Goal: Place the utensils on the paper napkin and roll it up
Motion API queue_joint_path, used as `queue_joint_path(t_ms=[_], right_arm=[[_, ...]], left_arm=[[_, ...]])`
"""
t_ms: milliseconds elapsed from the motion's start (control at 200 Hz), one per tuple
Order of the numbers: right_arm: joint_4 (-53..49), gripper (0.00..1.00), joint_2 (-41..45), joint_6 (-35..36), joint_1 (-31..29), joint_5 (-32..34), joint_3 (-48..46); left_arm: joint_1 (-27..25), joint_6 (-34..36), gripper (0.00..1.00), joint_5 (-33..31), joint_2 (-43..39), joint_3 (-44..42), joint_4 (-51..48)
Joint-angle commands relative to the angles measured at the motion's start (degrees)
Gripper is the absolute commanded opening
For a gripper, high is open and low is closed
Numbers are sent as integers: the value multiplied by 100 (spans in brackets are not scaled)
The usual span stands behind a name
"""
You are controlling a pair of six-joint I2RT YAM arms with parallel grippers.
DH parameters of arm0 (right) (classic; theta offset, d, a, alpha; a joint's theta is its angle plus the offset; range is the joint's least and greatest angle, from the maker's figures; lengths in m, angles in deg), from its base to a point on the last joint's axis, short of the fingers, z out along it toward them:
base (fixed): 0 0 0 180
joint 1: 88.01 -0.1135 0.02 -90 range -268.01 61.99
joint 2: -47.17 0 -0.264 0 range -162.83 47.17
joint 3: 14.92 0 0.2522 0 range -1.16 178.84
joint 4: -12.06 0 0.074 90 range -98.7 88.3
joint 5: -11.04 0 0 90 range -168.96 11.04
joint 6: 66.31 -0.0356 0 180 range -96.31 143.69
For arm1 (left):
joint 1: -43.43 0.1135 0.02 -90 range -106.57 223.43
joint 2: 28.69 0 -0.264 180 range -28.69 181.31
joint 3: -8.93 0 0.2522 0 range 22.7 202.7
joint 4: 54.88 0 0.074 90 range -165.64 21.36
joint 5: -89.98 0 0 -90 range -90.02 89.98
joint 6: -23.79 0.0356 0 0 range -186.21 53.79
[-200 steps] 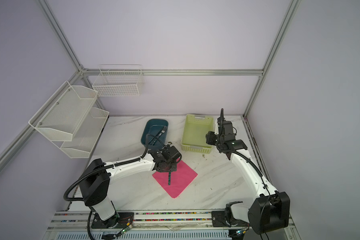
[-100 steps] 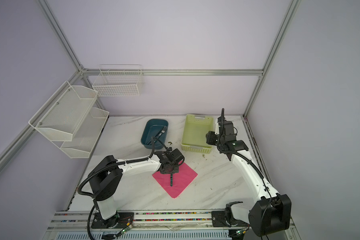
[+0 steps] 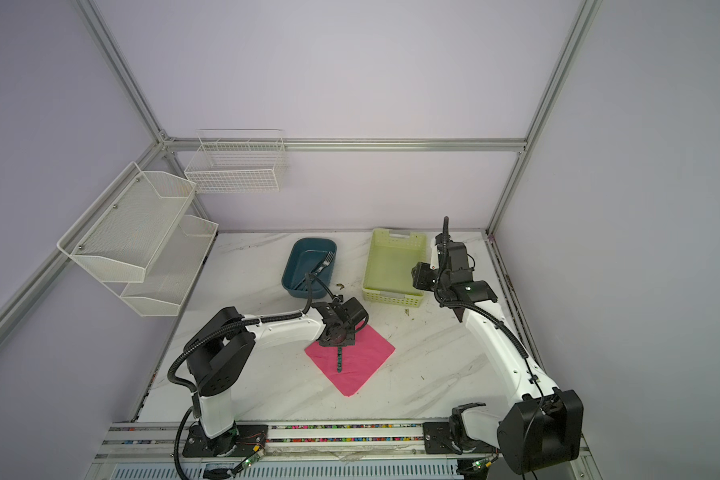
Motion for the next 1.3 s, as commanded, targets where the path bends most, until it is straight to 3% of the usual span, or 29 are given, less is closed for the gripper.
queue_joint_path(t_ms=[0,195,400,1295], right_arm=[[-78,49,57,66,16,3,-42],[-78,49,64,78,17,12,-51],[-87,49,75,75,14,3,-72],[-122,50,115,103,20,12,-65]], left_arm=[[37,94,0,-157,-7,275,29],[39,94,1,-71,66,274,38],[32,103,10,-45,52,248,59],[-60,173,8,59,-42,267,222]])
